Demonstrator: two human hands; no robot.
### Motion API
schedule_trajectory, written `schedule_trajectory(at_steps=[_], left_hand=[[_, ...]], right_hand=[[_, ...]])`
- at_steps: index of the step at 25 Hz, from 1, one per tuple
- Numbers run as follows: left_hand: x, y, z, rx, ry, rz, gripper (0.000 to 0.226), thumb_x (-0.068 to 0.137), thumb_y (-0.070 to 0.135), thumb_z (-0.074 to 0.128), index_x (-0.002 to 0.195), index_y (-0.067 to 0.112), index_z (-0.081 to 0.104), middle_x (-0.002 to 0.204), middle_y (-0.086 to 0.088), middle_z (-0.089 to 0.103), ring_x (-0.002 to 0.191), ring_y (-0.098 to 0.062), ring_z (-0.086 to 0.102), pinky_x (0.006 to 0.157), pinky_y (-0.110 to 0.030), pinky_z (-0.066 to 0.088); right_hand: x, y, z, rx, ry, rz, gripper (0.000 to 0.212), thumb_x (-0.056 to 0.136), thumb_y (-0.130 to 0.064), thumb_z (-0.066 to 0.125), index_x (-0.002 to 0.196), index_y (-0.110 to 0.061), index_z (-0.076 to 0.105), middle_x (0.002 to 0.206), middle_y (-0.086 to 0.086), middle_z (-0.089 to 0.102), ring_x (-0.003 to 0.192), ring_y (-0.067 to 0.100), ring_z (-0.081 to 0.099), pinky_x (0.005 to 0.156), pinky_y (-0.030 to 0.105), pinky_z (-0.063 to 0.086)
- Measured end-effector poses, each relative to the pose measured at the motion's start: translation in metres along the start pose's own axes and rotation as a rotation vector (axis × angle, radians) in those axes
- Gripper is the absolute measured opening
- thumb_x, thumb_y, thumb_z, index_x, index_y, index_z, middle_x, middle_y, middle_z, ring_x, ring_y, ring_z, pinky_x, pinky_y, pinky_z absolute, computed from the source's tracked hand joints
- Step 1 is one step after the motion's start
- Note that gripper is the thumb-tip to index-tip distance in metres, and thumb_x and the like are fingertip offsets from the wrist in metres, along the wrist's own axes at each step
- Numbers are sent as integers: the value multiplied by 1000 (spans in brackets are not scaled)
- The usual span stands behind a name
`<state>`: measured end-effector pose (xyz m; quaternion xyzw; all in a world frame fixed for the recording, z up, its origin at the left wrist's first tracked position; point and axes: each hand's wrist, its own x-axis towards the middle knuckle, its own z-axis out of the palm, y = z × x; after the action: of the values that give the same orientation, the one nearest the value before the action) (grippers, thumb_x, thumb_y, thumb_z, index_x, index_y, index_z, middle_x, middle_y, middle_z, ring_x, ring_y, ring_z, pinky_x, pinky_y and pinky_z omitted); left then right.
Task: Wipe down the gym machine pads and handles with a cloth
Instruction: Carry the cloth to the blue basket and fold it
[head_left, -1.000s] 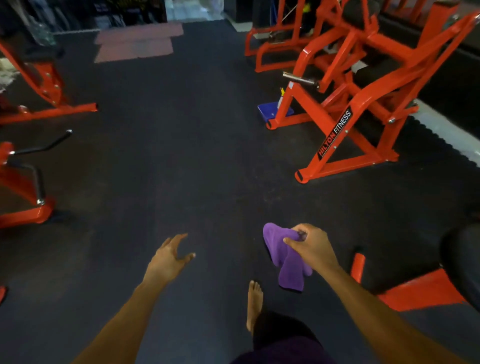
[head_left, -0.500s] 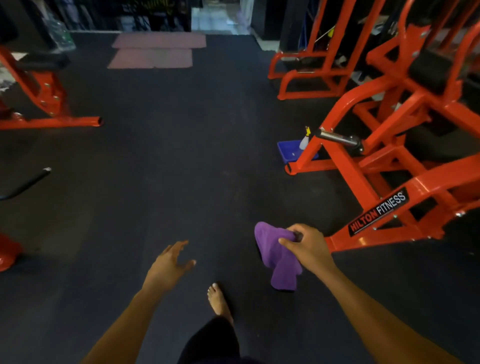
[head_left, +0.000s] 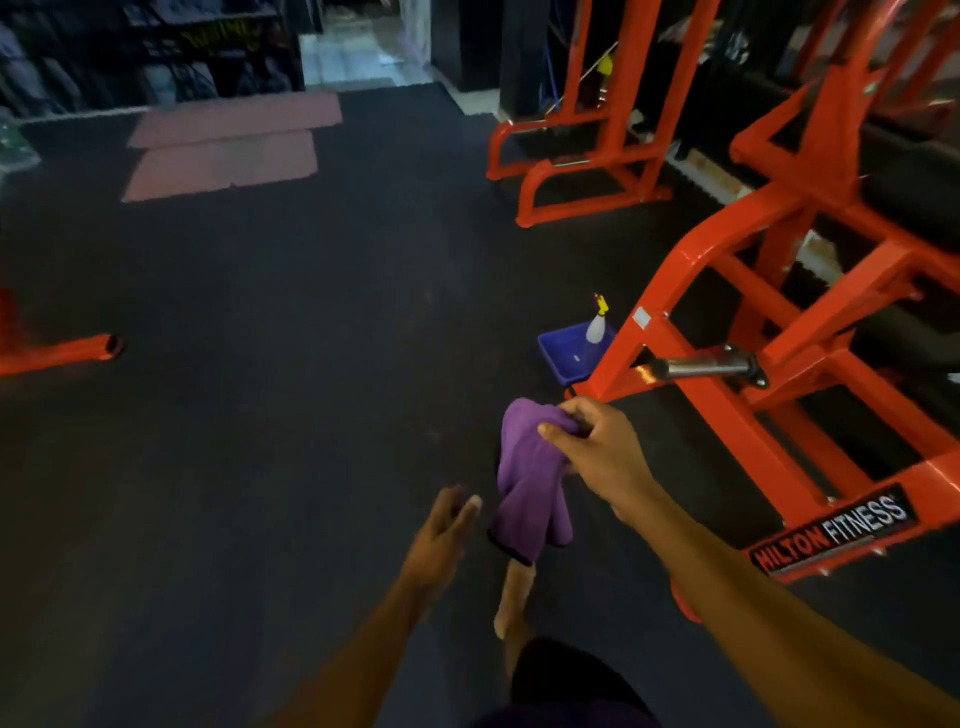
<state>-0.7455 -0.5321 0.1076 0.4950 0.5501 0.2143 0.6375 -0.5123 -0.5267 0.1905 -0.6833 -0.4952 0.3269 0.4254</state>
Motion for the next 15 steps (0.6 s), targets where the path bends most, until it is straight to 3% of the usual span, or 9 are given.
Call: schedule_trajectory(at_steps=[2, 4, 6, 8, 10, 12, 14, 15], left_hand=[[76, 30, -3, -318, -140, -199, 54, 91, 75, 48, 134, 41, 52, 138, -2, 64, 117, -21, 68, 89, -48, 58], [142, 63, -10, -482, -303, -342, 64, 96, 76, 36, 139, 32, 54, 137, -13, 66, 119, -37, 68, 98, -60, 54], [196, 108, -17, -569, -315, -366, 66, 97, 67, 42, 141, 19, 55, 131, -20, 68, 113, -39, 70, 92, -56, 57], [248, 156, -27, -643, -167, -257, 57, 93, 39, 60, 143, 15, 52, 118, -18, 74, 98, -34, 74, 73, -47, 63], [298, 200, -44, -696, -43, -152, 48, 96, 12, 58, 142, 16, 50, 101, -12, 76, 83, -26, 73, 62, -38, 61], [346, 245, -64, -635, 7, -84, 43, 98, -3, 51, 135, 19, 56, 95, -10, 75, 76, -21, 70, 61, -32, 58], [397, 286, -82, -546, 22, -13, 36, 98, -5, 52, 122, 18, 65, 97, -9, 74, 76, -19, 70, 61, -28, 57], [422, 309, -88, -527, 28, 29, 33, 97, -6, 53, 117, 15, 68, 97, -9, 74, 79, -19, 71, 63, -28, 58]], right_hand=[[79, -6, 6, 89, -10, 7, 13, 89, -20, 76, 98, -16, 68, 93, 1, 70, 89, 21, 71, 66, 46, 63], [151, -14, 7, 164, 1, 45, 16, 90, -21, 75, 104, -16, 67, 100, 0, 70, 94, 17, 71, 67, 43, 64], [219, -18, 5, 235, 37, 116, 20, 91, -26, 74, 108, -19, 67, 105, 0, 71, 98, 18, 71, 71, 45, 64], [284, -25, 2, 258, 11, 132, 24, 91, -29, 73, 111, -20, 66, 109, 1, 70, 101, 22, 71, 74, 47, 64], [344, -30, -4, 210, -3, 122, 24, 91, -29, 73, 111, -20, 65, 109, 0, 70, 101, 21, 70, 75, 45, 63], [401, -30, -9, 64, -11, 56, 25, 91, -25, 73, 113, -21, 61, 111, -4, 67, 102, 17, 69, 76, 38, 63], [452, -24, -10, -255, 7, -77, 40, 90, -25, 73, 126, -24, 55, 126, -8, 57, 114, 14, 62, 88, 29, 57], [476, -23, -8, -391, -22, -157, 51, 88, -29, 73, 134, -27, 50, 136, -6, 51, 122, 14, 56, 96, 32, 52]])
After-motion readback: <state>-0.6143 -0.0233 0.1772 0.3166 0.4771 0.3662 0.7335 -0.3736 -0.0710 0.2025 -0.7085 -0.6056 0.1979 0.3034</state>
